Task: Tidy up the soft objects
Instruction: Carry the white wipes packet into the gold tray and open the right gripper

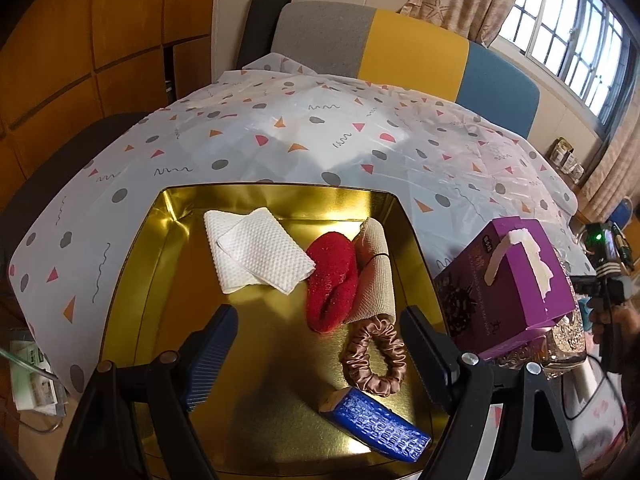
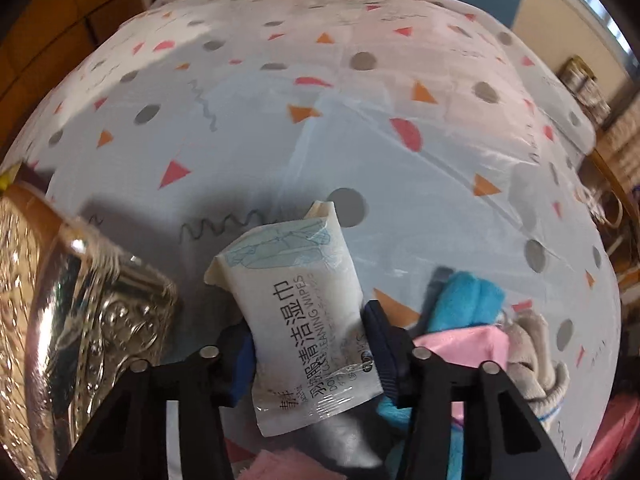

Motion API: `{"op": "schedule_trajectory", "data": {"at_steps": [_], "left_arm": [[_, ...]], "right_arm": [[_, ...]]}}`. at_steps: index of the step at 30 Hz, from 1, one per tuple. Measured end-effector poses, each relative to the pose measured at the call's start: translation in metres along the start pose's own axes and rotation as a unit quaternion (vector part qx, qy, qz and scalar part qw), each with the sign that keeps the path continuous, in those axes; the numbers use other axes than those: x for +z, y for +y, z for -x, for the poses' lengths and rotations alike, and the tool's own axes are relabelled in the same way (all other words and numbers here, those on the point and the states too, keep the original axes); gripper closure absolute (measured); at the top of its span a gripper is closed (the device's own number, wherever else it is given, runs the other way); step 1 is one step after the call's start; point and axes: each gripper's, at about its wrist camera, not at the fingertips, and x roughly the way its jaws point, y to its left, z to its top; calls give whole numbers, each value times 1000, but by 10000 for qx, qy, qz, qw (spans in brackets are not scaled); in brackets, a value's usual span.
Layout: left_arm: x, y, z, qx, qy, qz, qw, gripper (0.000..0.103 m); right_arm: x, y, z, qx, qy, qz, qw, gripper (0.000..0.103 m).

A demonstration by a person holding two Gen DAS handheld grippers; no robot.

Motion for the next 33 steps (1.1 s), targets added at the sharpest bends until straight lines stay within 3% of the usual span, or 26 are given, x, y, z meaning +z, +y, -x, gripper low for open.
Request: {"op": "schedule_trajectory", "data": {"at_steps": [6, 15, 24, 33], "left_arm": [[-7, 1, 3, -74, 35, 23, 10000, 19], [-14, 6, 23, -84, -159, -20, 9998, 19], [-22, 22, 40, 61, -314, -2, 9995, 18], [-31, 39, 55, 233, -452, 114, 9986, 18]], "right_arm": [[4, -6, 32, -95, -237, -352, 9991, 55], [26, 27, 101, -182, -940, -345, 9948, 55], [50, 124, 169, 169, -1766, 445, 9831, 55], [33, 220, 187, 854, -1962, 1180, 9697, 55]]}}
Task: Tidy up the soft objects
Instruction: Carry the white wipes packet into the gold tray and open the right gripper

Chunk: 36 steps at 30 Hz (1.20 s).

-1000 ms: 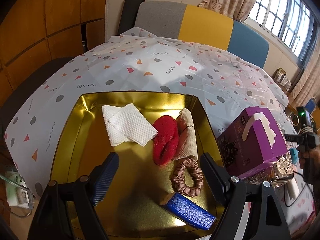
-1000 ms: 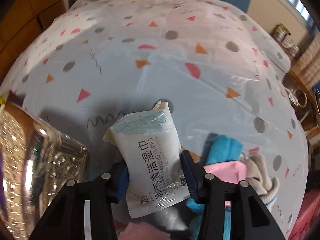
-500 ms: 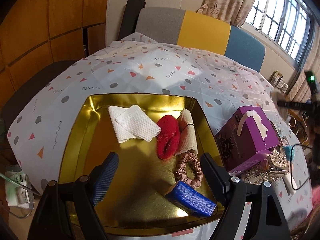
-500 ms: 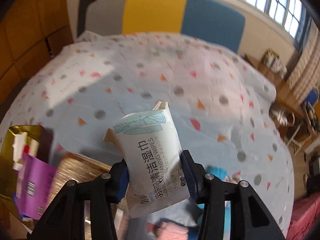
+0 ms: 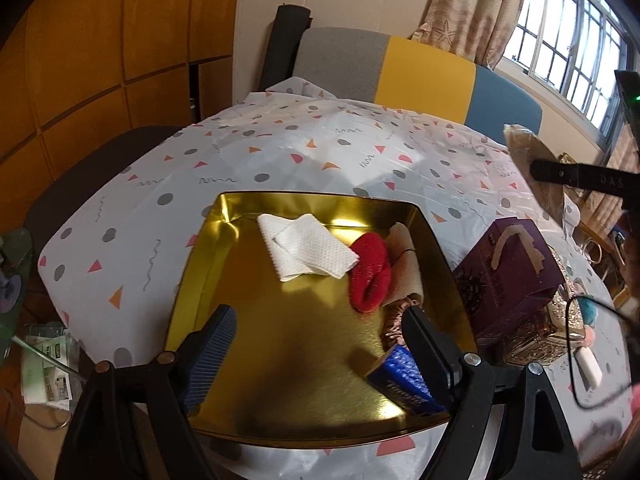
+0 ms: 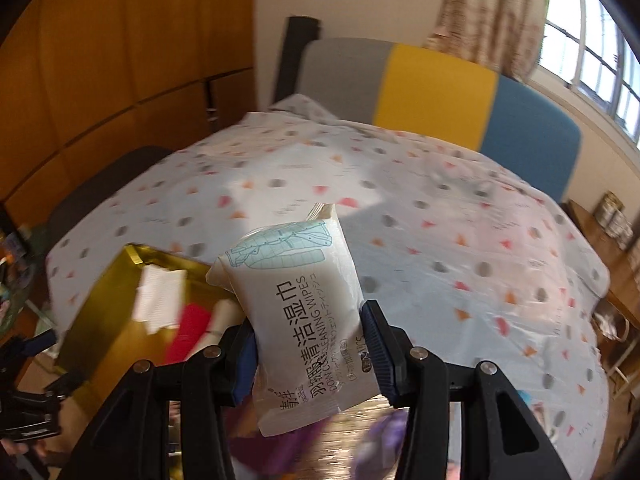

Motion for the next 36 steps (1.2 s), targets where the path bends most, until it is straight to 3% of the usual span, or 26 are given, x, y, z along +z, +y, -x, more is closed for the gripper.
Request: {"op": "schedule_trajectory", "data": {"at_steps": [13, 27, 36], "left_arm": [[-11, 24, 12, 173, -118, 205, 9996, 16], [-25, 62, 12, 363, -91, 608, 9974, 15], [-27, 68, 7, 444, -13, 625, 9971, 15]], "right_arm": [[-36, 102, -19, 820, 224, 298, 9959, 55], [-60, 133, -63, 1227, 696, -335, 9894, 55], [-68, 154, -103, 1076, 1101, -190, 9879, 55]]}}
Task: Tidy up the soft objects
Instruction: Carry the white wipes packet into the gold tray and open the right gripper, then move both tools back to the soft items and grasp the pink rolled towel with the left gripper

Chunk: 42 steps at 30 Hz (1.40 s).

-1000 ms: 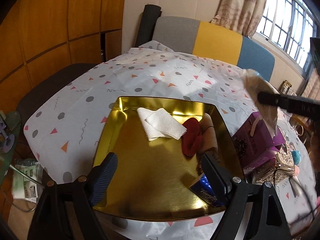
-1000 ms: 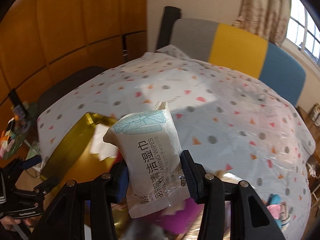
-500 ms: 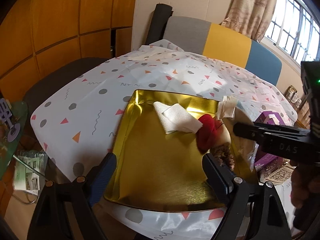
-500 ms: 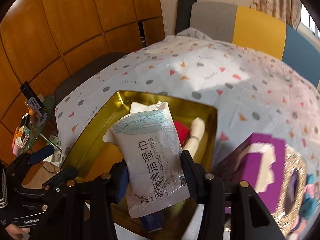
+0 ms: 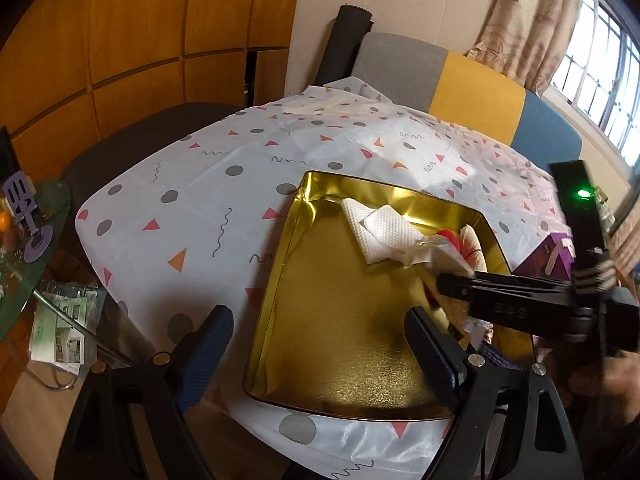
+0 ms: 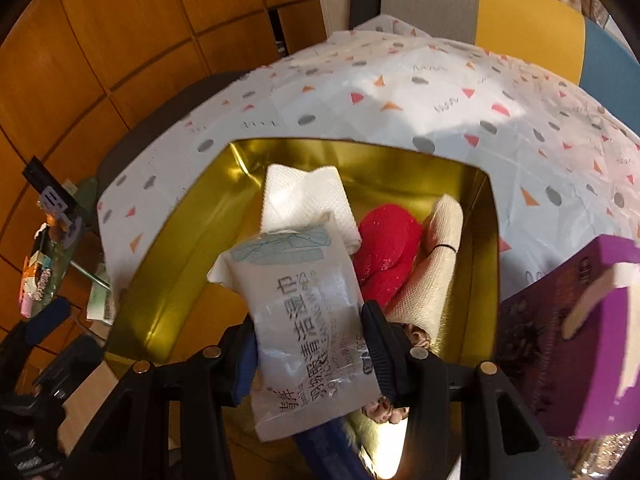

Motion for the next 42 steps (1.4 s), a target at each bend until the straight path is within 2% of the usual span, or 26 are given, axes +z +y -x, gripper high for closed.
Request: {"op": "schedule_trajectory", "data": {"at_steps": [7, 14, 17, 21, 29, 36, 39, 42], "left_arm": [[0, -11, 1, -71, -32, -172, 9998, 15], [-1, -16, 0, -129, 7, -224, 9997, 15], [0, -16, 1, -135, -9, -225, 9997, 15], [0, -17, 2, -144, -27, -238, 9996, 15], [0, -23, 8, -183, -93, -313, 9993, 15], [1, -34, 10, -251, -113, -484, 9985, 15], [1, -40, 12, -310, -120, -551, 9979, 15], [1, -48, 14, -376, -122, -681, 9969, 15]], "right_arm": [[-7, -8, -33, -540, 258, 71, 9982, 53], [-13, -13, -32, -539, 244, 36, 9982, 51], [-14, -13, -29, -425, 205, -16, 9989, 42], [-16, -11, -21, -376, 76, -59, 9992, 38], [-19, -8, 21, -731, -598, 21, 9955, 38], [-34, -9, 85, -967, -1539, 86, 9833, 38], [-45, -21, 116, -877, -1985, -9, 9762, 38], [-57, -45, 142, -921, -2230, -284, 9700, 38]]}}
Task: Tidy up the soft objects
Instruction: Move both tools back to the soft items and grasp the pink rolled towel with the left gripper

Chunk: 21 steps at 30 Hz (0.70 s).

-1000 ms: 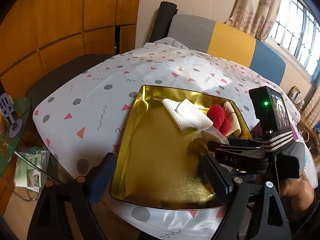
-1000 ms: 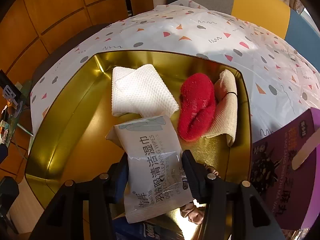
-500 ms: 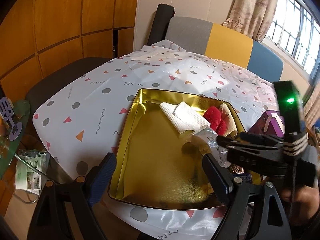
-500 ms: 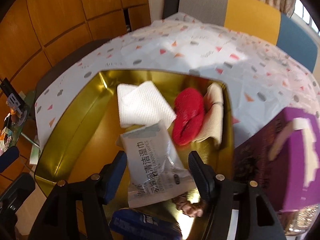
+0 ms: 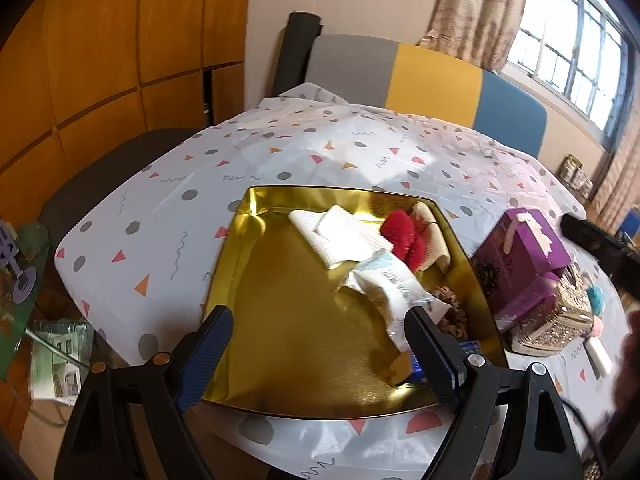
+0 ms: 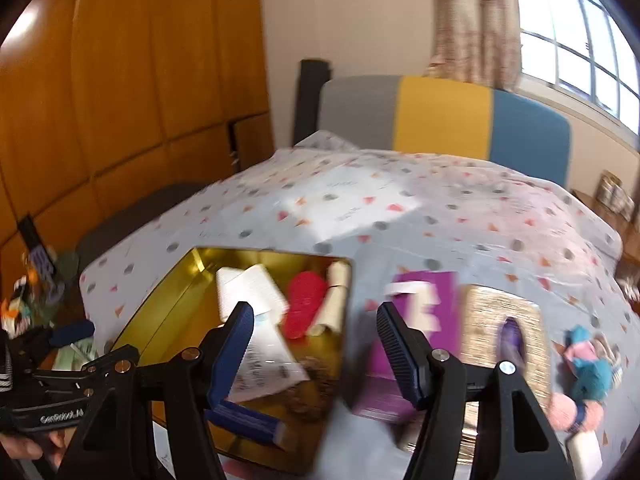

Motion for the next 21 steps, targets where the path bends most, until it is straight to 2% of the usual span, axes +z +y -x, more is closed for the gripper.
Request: {"op": "schedule_trajectory", "data": {"at_steps": [7, 12, 15, 18, 21], "left_arm": [[-1, -31, 1, -226, 29, -440, 9988, 15], [-1, -56, 5, -546, 7, -724, 9959, 15], [-1, -77, 11, -789, -20, -1008, 9918, 15], [0, -101, 16, -1114, -7, -1304, 9852, 15], [0, -126, 21, -1463, 21, -1555, 9769, 15]], "right_arm": [[-11, -86, 53, -894, -352, -648, 9933, 38], [-30, -154, 82, -1676, -315, -1228, 9777, 38], [-47, -200, 96, -2059, -228, -1722, 9630, 38], [-68, -248, 112, -2529, -148, -2317, 9392, 38], [-90, -294, 131, -2900, -167, -3057, 9067, 38]]}}
